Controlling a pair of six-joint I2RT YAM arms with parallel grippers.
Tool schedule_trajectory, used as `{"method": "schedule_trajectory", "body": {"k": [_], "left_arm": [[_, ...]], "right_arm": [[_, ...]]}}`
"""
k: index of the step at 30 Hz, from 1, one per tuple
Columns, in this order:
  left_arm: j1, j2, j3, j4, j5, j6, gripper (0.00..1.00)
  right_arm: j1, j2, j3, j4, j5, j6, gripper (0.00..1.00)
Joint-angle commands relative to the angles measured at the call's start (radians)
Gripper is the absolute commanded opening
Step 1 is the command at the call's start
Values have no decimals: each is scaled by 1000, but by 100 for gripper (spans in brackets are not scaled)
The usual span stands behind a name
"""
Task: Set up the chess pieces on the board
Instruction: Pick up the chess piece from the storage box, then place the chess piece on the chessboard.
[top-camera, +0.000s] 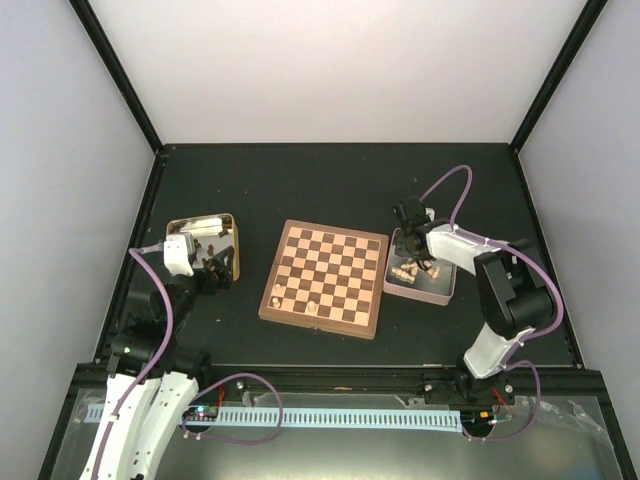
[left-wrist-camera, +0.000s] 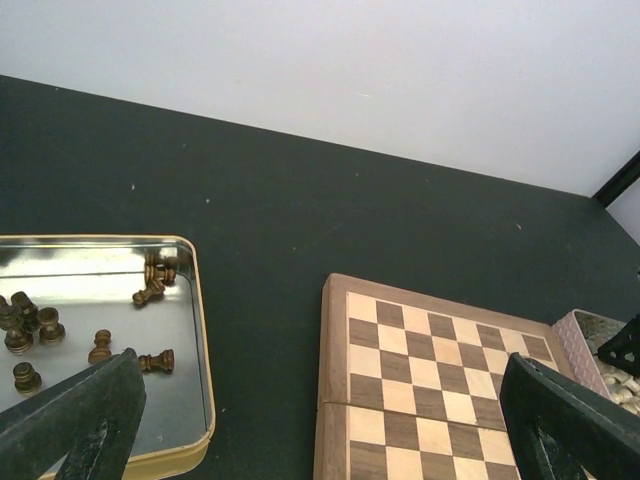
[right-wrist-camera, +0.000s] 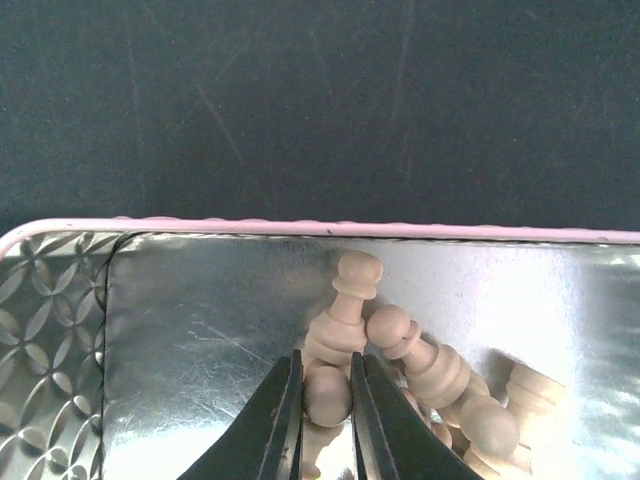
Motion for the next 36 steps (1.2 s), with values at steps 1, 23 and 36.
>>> {"method": "schedule_trajectory", "body": {"k": [1,23,36], "left_arm": [[10,-9,10,9,-17,13,99],[10,-32,5,0,-20,6,99],[10,-46,3,-5,-21,1,99]], "right_arm": [[-9,8,20,28,36,2,13],[156,-273,-11,-79,-94,-46,10],[585,-96,175,-84,-237,-14,11]]}}
